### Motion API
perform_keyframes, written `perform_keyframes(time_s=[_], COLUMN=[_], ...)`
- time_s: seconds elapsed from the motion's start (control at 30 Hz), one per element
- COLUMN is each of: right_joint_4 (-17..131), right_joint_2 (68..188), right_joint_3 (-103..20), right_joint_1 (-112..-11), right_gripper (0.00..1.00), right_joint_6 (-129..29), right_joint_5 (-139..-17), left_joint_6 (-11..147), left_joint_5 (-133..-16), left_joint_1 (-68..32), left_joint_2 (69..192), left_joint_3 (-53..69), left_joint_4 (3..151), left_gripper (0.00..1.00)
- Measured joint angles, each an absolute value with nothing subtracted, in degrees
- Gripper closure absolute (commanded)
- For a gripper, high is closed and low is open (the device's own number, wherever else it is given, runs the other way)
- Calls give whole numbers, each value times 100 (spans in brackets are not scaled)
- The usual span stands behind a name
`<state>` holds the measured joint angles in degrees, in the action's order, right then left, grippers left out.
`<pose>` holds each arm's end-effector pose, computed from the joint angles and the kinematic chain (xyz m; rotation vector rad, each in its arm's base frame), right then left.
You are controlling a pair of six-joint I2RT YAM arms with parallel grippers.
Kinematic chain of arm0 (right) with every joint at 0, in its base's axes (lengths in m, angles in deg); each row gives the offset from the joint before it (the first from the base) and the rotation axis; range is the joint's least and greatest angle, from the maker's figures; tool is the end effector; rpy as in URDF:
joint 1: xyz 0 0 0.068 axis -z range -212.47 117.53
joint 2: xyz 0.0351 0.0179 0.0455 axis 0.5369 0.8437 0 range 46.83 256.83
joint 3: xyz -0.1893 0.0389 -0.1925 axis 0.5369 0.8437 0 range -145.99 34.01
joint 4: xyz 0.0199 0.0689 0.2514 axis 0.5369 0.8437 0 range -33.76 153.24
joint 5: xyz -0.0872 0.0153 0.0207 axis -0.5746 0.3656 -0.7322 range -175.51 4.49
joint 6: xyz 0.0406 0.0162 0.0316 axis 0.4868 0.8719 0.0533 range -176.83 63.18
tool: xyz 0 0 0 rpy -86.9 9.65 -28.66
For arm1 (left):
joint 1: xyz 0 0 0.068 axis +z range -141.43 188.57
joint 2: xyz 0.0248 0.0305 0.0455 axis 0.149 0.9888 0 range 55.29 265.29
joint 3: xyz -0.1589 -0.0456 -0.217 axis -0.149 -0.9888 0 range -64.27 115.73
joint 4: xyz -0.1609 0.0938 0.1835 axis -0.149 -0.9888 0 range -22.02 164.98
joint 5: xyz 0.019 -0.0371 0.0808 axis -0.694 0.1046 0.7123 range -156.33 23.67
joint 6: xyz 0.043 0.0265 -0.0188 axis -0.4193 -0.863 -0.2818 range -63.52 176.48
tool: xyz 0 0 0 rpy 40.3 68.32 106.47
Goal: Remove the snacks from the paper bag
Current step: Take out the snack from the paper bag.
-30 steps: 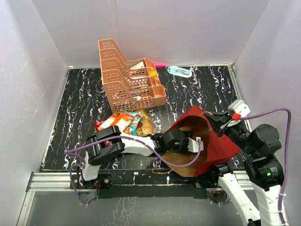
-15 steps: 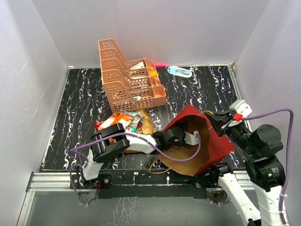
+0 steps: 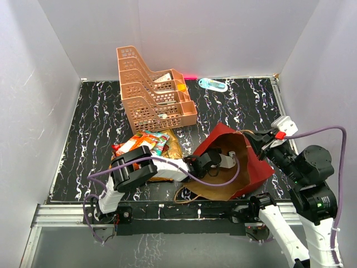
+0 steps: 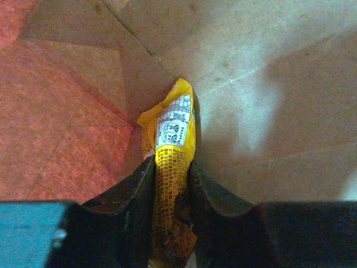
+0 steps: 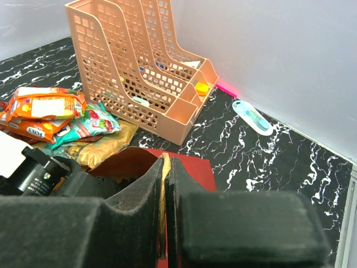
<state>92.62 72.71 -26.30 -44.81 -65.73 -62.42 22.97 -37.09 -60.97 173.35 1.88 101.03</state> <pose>0.0530 0.0259 0.4130 -0.5992 1.4993 0.3692 0.1691 -0.4035 0.1448 1.3196 1.4531 0.1052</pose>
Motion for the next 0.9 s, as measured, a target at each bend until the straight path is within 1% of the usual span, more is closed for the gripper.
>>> perform_keyframes(time_s=[0.13, 0.33, 0.53, 0.67, 0.9], right_joint_4=[9246, 9196, 9010, 8811, 8672], right_joint_2=[7387, 7534, 7781, 8087, 8788], right_joint_3=[-2630, -2630, -2630, -2630, -2779], right_joint_1=[-4481, -4481, -4481, -4481, -4481], right_gripper=[92, 92, 92, 92, 92], right_joint_6=[-6578, -6580, -6580, -6569, -6418], right_joint_5=[-6390, -6803, -7243, -7623, -8106], left_joint_6=[2351, 2712, 3295, 3643, 4113], left_joint_5=[-3674, -3937, -4730, -5200, -5585], left_joint_1=[-6097, -6130, -6130, -6132, -6136], left_joint_2=[17332, 17116, 16194, 15464, 14587], left_joint_3=[336, 400, 398, 398, 398], left_joint_4=[9882, 9381, 8964, 8800, 8197], left_gripper=[82, 84, 87, 87, 87])
